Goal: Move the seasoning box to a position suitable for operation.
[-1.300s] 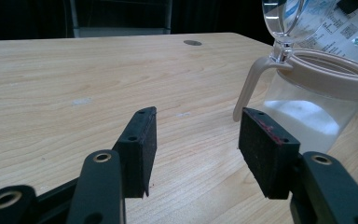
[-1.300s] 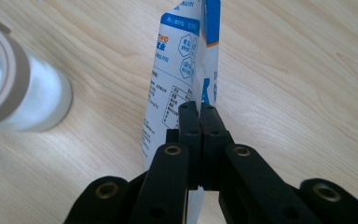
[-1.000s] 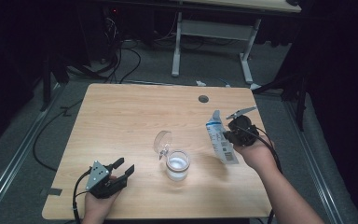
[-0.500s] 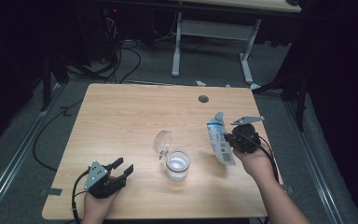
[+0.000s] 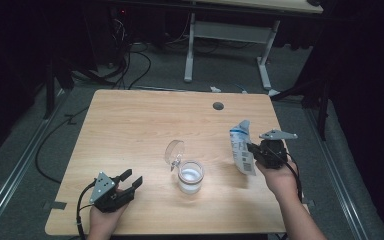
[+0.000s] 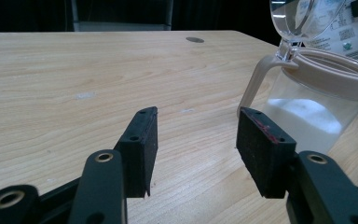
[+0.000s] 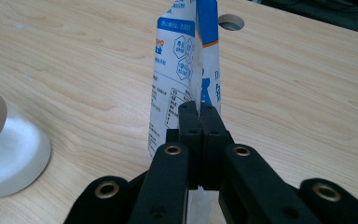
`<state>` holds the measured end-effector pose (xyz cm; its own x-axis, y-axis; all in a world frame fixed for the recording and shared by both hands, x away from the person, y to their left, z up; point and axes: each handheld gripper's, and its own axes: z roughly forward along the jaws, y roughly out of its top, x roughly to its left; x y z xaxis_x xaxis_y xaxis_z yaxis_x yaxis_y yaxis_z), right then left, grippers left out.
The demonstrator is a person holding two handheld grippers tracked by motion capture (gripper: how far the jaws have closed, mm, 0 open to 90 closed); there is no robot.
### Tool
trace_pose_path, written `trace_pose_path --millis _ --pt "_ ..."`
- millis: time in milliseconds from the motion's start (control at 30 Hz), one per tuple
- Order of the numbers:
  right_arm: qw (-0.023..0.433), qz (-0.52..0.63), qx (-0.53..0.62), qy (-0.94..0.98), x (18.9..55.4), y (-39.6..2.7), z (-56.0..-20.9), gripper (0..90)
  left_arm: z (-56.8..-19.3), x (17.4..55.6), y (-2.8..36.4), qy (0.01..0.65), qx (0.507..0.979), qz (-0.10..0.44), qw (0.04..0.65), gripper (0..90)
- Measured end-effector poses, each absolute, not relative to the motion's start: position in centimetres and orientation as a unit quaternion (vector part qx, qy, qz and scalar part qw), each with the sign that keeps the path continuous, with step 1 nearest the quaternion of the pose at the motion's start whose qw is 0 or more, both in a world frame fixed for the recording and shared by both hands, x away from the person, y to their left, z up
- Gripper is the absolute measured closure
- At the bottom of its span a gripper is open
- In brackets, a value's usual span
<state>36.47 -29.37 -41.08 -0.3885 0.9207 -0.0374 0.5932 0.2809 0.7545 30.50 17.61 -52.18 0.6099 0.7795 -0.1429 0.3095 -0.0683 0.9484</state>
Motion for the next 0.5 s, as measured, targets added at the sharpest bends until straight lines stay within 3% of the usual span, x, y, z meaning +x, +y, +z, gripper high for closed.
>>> trace_pose_path --millis 500 --pt "0.274 0.403 0.494 0.72 35.2 -31.1 -42.6 90.0 -52.3 30.7 17.6 0.39 0.711 0.205 0.549 49.4"
